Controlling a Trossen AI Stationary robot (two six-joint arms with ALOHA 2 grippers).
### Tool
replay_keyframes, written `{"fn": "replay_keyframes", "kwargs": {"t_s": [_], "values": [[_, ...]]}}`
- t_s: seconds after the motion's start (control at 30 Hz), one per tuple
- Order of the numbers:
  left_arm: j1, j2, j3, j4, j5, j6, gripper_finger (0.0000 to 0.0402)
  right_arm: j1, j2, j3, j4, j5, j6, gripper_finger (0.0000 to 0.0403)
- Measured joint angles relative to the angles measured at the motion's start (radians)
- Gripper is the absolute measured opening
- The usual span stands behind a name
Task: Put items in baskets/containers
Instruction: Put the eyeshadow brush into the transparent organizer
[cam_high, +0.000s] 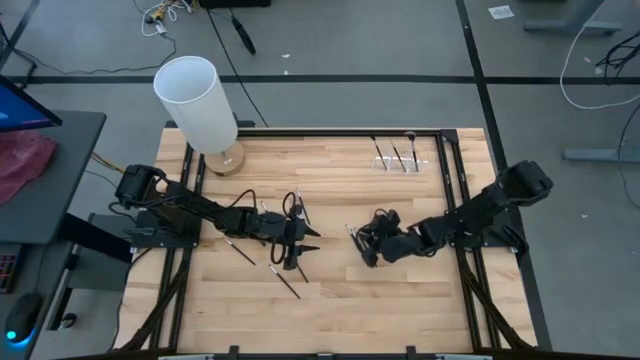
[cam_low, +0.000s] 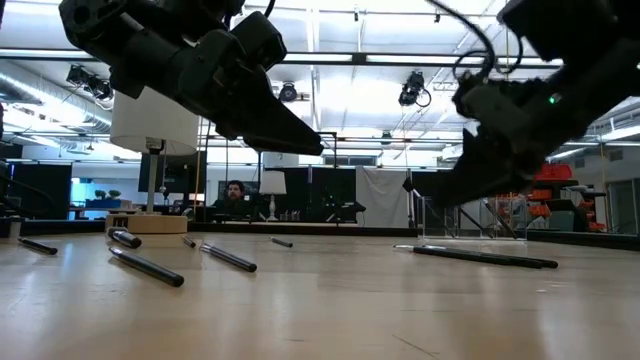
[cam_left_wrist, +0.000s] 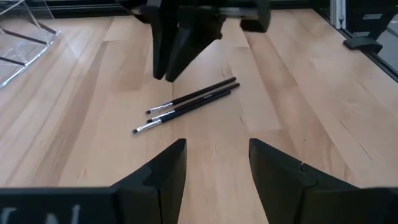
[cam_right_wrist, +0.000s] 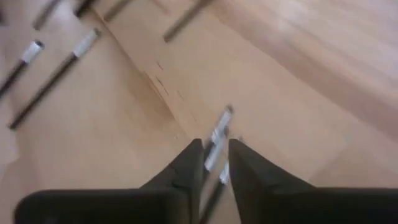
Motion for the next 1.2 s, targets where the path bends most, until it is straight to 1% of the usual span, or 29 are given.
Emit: {"fn": "replay_keyframes", "kwargs": {"t_s": [0.1,0.2,0.33,0.43,0.53,0.77,0.93,1.1,1.2], "values": [[0.0,0.0,0.0,0.003,-0.001,0.001,0.0177,0.001,0.009,0.0,-0.035,-0.013,0.038,0.0114],[0.0,0.0,0.0,0.007,-0.008,0.007,0.0177,0.01,0.032,0.0,-0.037,-0.004,0.039,0.013],[0.001,0.0,0.0,0.012,-0.025,0.008,0.0177,0.018,0.083,0.0,-0.029,0.007,0.039,0.0133],[0.002,0.0,0.0,0.014,-0.025,0.008,0.0177,0.018,0.135,0.0,-0.007,0.007,0.039,0.0129],[0.002,0.0,0.0,0.015,-0.025,0.009,0.0177,0.021,0.183,0.001,0.022,0.029,0.038,0.0124],[0.002,0.0,0.0,0.016,-0.025,0.009,0.0177,0.05,0.236,0.006,-0.018,0.075,0.065,0.0101],[0.003,0.0,0.0,0.016,-0.025,0.009,0.0177,0.075,0.238,0.006,-0.053,0.087,0.098,0.0066],[0.003,0.0,0.0,0.016,-0.025,0.008,0.0177,0.082,0.238,-0.018,-0.033,0.105,0.151,0.002],[0.003,0.0,0.0,0.016,-0.025,0.008,0.0177,0.083,0.238,-0.022,-0.025,0.108,0.144,0.0009]]}}
